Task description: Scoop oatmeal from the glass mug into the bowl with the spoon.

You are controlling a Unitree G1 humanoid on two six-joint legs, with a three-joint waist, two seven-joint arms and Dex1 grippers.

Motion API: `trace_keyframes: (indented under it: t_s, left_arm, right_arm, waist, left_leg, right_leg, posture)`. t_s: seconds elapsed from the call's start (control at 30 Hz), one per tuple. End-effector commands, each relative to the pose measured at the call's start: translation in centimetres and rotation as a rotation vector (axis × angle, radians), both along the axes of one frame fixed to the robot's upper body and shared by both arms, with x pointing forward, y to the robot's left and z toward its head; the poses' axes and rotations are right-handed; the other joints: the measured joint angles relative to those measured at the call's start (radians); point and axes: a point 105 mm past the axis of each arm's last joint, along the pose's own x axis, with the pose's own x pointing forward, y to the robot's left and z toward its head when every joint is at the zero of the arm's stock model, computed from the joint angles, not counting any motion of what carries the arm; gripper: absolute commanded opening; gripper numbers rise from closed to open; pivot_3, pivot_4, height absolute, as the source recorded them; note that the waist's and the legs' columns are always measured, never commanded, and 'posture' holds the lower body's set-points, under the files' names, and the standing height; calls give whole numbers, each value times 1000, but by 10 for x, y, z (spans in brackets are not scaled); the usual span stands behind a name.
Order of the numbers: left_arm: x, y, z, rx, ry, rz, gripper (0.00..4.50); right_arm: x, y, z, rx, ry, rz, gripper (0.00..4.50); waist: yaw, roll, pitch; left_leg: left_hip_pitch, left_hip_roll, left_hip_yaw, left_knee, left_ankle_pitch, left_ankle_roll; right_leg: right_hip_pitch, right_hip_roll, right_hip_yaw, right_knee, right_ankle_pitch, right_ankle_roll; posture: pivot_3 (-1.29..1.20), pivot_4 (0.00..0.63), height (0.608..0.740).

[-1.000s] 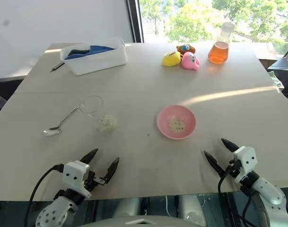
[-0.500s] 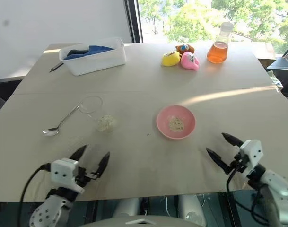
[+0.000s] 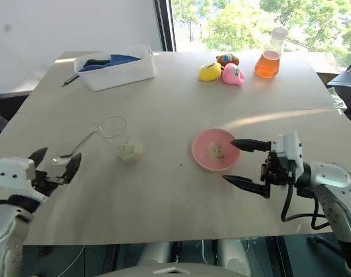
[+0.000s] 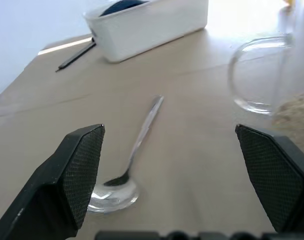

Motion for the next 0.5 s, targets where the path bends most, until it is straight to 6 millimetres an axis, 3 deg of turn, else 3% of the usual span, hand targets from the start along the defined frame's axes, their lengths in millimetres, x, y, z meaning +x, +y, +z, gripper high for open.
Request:
trace_keyframes:
  t_s: [0.03,0.2,0.5]
  left_arm:
    - [14,24,7,41,59,33,4472]
    - [37,34,0,30,130,-1,4472]
    - [59,38,-44,-8,397,-107,4472]
  right_arm:
    - [-3,10,8,-25,-28,71,4500]
    - [0,11,2,-52,-34,98,4500]
    - [3,12,0,-65,-56,75,4500]
  waist:
    - [2,0,0]
    - [6,-1,1]
    - [7,-1,1]
  left_leg:
    - [0,0,0,0,0,0]
    - [0,0,0,0,0,0]
    - [0,0,0,0,0,0]
  right_leg:
    - [0,0,0,0,0,0]
    - [0,0,-1,0,0,0]
    - [-1,-1,-3,1,0,0]
  posture:
    - [0,150,740]
    - [0,150,740]
    - [0,150,740]
